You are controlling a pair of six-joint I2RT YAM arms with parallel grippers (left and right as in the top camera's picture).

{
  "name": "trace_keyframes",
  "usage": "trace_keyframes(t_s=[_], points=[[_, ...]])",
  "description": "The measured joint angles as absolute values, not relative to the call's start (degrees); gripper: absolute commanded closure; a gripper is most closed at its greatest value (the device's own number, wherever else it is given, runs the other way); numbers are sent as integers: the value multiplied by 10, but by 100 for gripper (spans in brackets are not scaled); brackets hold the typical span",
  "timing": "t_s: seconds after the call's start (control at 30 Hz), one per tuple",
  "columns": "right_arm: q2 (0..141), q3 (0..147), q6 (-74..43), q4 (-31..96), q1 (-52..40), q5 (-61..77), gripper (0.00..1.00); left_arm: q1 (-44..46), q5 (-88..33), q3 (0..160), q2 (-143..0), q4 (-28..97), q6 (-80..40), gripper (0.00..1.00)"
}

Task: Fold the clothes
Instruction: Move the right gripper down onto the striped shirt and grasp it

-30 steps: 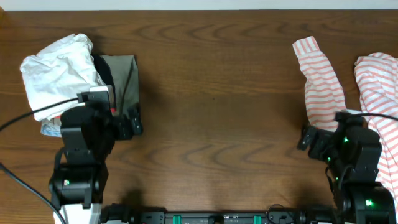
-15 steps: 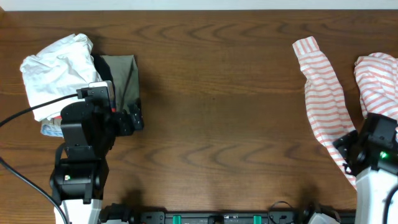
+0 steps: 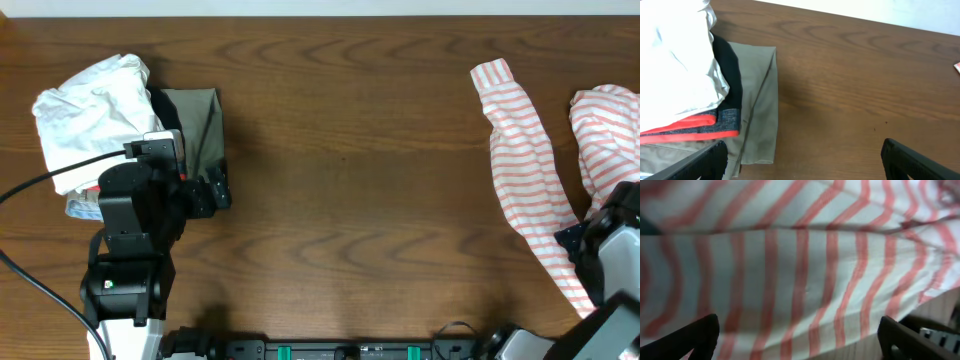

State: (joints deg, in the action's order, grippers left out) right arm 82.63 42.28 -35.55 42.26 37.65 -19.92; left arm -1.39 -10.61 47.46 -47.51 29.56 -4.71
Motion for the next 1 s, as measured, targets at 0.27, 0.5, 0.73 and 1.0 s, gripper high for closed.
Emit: trace_keyframes(t_s=[0.27, 0.5, 0.73, 1.0], points=[[903, 431, -327, 362, 389, -187, 24, -14, -106, 475, -475, 296, -47, 2], [933, 446, -310, 338, 389, -151, 99, -14, -106, 475, -475, 295, -47, 2], [922, 444, -246, 340, 386, -122, 99, -14, -106, 475, -475, 288, -47, 2], [782, 489, -163, 338, 303, 72, 99, -14, -106, 475, -475, 251, -47, 2]])
